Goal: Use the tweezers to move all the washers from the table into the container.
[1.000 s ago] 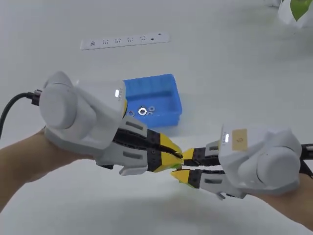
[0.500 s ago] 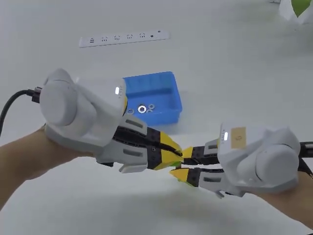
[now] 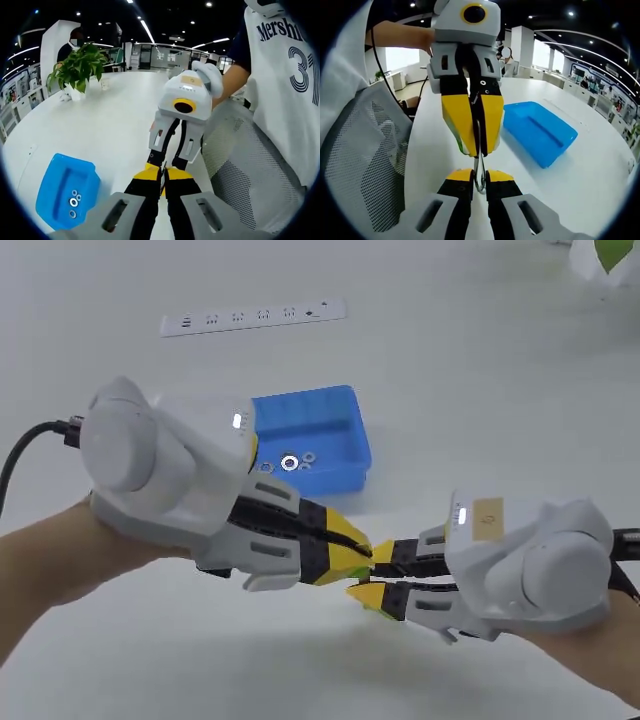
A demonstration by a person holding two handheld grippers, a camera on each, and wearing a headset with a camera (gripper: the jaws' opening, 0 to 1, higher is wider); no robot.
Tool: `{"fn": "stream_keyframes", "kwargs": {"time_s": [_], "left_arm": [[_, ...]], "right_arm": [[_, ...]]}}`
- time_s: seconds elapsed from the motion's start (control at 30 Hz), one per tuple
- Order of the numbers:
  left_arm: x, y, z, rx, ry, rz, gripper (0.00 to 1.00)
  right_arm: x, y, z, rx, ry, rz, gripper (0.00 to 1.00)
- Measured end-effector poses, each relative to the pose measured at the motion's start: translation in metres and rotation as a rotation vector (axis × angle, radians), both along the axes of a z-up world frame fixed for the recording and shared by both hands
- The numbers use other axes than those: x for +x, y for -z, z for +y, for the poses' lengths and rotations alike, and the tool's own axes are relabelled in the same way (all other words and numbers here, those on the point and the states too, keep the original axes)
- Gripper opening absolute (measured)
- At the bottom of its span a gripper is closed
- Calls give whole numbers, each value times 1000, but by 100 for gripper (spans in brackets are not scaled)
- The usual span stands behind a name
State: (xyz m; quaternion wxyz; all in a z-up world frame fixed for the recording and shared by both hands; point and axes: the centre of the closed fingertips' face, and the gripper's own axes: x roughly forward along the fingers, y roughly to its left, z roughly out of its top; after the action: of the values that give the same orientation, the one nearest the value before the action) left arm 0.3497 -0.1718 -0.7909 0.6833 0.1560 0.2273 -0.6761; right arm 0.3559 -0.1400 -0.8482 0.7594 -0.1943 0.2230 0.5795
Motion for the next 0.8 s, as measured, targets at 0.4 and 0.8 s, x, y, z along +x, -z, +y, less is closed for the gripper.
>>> {"fn": "stream_keyframes", "kwargs": {"time_s": [0.4,0.8], "left_arm": [[-2,-9,9,7,2,-9,7],[23,-47,38,-19,-63,-91,7]], "right_arm": [[-2,-10,10,5,-13,-11,10],[26,-48,37,20,-46,-98,10]]}}
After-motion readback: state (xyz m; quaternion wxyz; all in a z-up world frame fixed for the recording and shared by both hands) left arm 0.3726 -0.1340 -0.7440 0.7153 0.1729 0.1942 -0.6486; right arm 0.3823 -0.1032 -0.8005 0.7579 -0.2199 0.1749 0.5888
